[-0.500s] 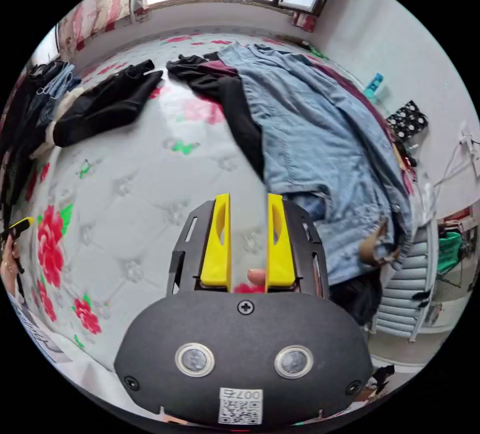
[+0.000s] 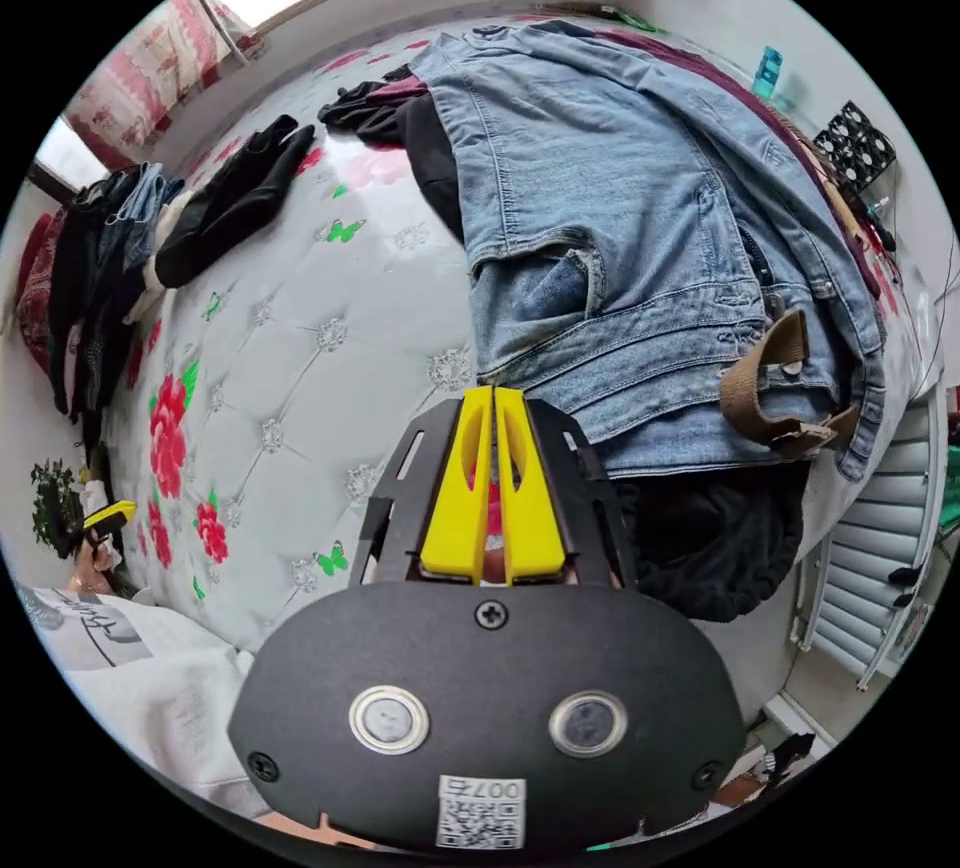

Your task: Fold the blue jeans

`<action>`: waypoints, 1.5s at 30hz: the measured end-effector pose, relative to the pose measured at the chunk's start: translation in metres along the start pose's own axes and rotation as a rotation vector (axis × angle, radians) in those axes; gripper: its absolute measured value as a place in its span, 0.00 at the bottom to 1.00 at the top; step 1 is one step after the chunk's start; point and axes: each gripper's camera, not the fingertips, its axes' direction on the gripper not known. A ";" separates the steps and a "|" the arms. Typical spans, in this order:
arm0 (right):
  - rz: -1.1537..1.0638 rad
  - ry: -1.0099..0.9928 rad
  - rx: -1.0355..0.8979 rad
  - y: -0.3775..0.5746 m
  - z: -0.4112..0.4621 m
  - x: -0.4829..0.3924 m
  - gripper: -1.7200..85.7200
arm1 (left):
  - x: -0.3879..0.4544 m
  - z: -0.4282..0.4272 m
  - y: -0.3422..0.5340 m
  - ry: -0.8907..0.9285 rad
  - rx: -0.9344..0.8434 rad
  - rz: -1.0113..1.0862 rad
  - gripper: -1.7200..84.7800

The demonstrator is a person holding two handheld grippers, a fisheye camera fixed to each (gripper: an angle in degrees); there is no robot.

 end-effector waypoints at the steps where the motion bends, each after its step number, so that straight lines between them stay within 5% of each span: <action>1: -0.004 -0.032 0.009 0.003 -0.003 -0.001 0.02 | 0.004 -0.004 0.007 0.002 -0.003 -0.009 0.07; 5: -0.106 -0.185 0.123 0.031 -0.040 -0.020 0.02 | 0.012 -0.023 0.029 0.031 0.014 -0.022 0.07; 8: -0.389 -0.676 -0.013 0.052 -0.040 -0.078 0.02 | 0.015 -0.039 0.037 0.058 0.043 -0.023 0.08; 11: -0.633 -0.511 -0.039 0.101 -0.023 -0.190 0.03 | 0.011 -0.065 0.052 0.083 0.097 -0.038 0.08; 14: -0.527 -0.249 0.102 0.102 -0.015 -0.218 0.05 | 0.001 -0.085 0.068 0.100 0.123 -0.058 0.08; 21: -0.055 0.140 -0.014 0.044 0.049 -0.039 0.12 | -0.050 -0.139 0.123 0.017 0.108 -0.183 0.08; 27: -0.072 0.284 -0.115 0.038 0.096 0.030 0.08 | -0.058 -0.169 0.130 0.037 0.071 -0.342 0.08; 38: -0.354 -0.051 -0.088 0.032 0.055 0.059 0.02 | -0.016 -0.231 0.045 0.100 0.074 -0.223 0.08; 45: -0.753 -0.416 -0.163 0.082 0.042 -0.072 0.02 | -0.022 -0.284 0.030 0.168 0.127 -0.185 0.08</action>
